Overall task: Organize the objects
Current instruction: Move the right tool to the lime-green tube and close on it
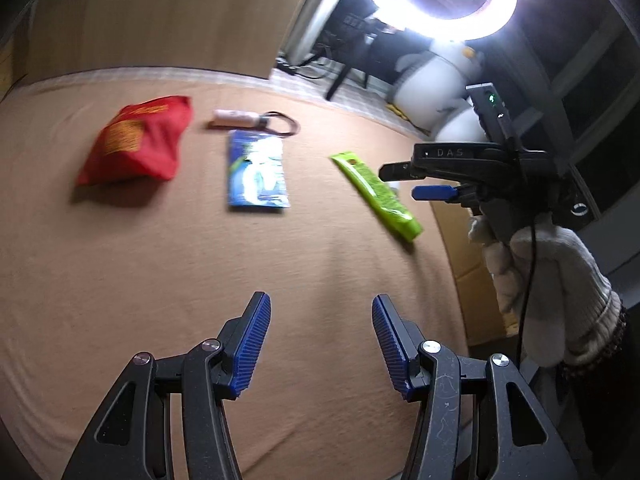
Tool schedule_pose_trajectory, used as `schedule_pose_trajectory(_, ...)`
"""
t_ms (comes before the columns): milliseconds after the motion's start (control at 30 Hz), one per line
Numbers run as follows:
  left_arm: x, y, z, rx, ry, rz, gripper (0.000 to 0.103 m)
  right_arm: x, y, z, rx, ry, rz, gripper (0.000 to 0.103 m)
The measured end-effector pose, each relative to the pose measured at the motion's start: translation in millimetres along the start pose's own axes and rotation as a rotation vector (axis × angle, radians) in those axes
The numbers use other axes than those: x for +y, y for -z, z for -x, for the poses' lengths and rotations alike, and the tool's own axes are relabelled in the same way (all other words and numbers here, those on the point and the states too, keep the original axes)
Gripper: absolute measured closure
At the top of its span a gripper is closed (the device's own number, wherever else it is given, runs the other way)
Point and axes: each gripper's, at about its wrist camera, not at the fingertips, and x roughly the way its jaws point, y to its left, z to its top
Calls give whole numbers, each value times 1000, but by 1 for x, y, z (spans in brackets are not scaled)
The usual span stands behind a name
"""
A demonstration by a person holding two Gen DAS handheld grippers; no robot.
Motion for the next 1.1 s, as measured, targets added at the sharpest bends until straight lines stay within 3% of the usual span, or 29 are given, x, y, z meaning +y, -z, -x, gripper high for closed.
schedule_pose_trajectory(200,25,3,9,-4,-9,39,46,2,-6,-26,38,56,7,36)
schedule_pose_trajectory(433,26,3,9,-2,-8,41,46,4,-3,-38,59,83,14,37)
schedule_pose_trajectory(700,23,2,4,8,-3,33,46,10,11,-37,62,78,28,64)
schedule_pose_trajectory(867,22,2,-1,17,-4,25,46,20,29,-34,63,67,54,66)
schedule_pose_trajectory(1100,14,7,-10,47,4,-8,46,36,69,-27,85,-18,38,69)
